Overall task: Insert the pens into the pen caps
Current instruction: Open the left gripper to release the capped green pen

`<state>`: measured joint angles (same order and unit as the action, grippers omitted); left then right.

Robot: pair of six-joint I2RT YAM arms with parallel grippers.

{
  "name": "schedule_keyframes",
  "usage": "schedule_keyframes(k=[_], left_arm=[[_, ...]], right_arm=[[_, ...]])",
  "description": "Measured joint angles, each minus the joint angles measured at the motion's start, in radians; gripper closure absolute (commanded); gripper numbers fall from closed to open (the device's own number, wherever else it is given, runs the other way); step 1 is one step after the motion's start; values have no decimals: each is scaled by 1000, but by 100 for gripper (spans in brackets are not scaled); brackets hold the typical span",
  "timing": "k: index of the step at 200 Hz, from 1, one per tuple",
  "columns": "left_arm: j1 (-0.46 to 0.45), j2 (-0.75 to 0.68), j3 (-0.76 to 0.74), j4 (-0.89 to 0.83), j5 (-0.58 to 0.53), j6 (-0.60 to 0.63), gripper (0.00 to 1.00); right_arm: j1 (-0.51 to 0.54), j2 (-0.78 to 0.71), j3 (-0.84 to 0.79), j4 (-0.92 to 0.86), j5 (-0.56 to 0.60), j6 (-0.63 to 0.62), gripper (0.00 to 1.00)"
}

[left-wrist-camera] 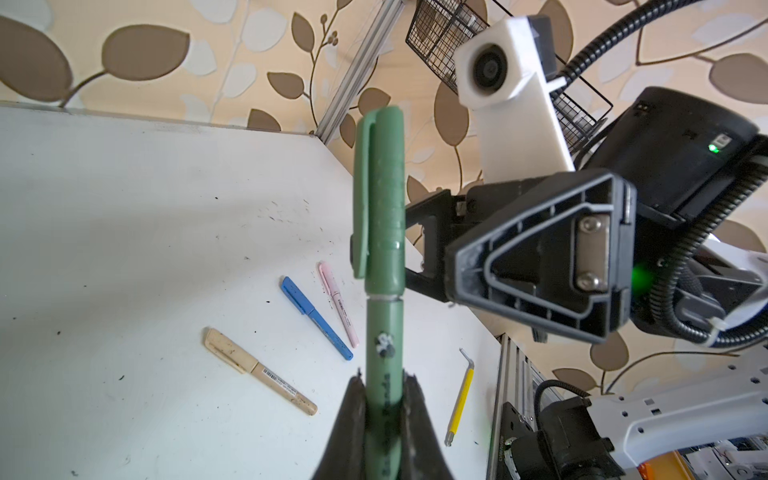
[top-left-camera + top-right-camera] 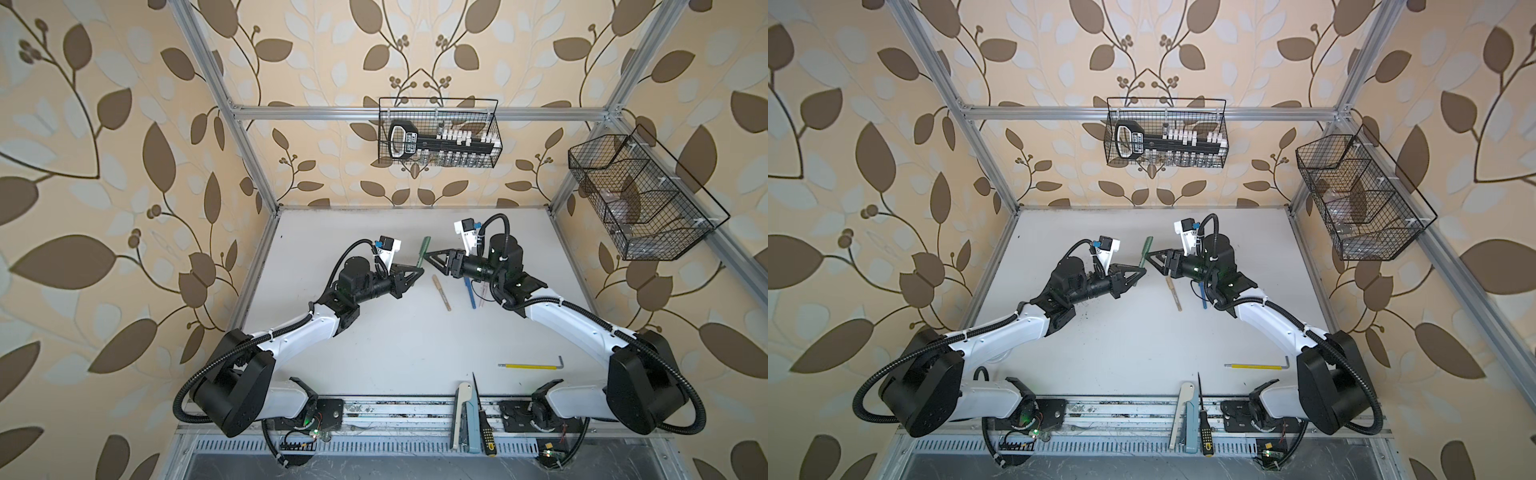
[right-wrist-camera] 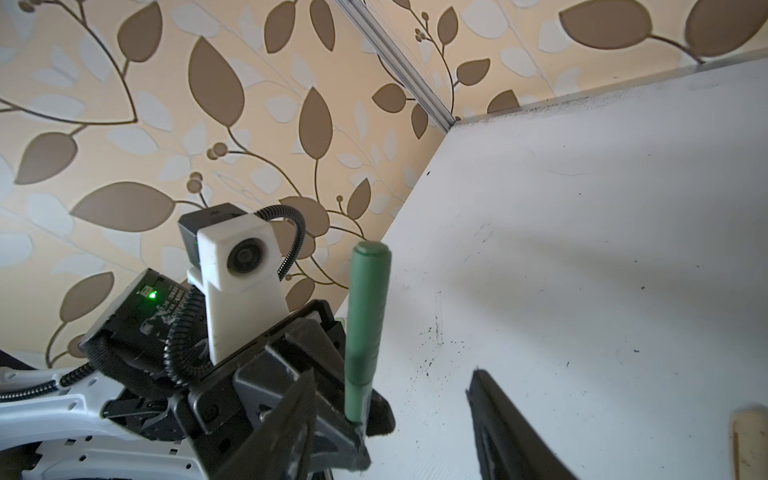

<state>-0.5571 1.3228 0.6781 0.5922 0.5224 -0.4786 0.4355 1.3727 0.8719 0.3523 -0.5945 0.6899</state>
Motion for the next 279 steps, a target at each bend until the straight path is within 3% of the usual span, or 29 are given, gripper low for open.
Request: schedule_keyframes(k=[69,148,218,226,241,260,279], left_arm=[[-1,2,0,-7,0,6,100],[-13,0,3,-64,-12,61,100],[-14,24,100,-183,-70,119,100],[-14,32,113,-201,-73,130,86],[-16,40,127,-230,-82,147,72],[-19,28,130,-220,-112,164,41],[-18,-29,105,-240,-156,168,24]], right_arm=[[0,47,31,64,-37,28,51],[5,104,76,67,-54,75,100],[23,104,77,94,45,72,100],[23,104,77,90,58,69,100],[18,102,82,53,56,58,100],[18,102,89,-50,24,26,100],[1,115,143,-178,19,-22,100]])
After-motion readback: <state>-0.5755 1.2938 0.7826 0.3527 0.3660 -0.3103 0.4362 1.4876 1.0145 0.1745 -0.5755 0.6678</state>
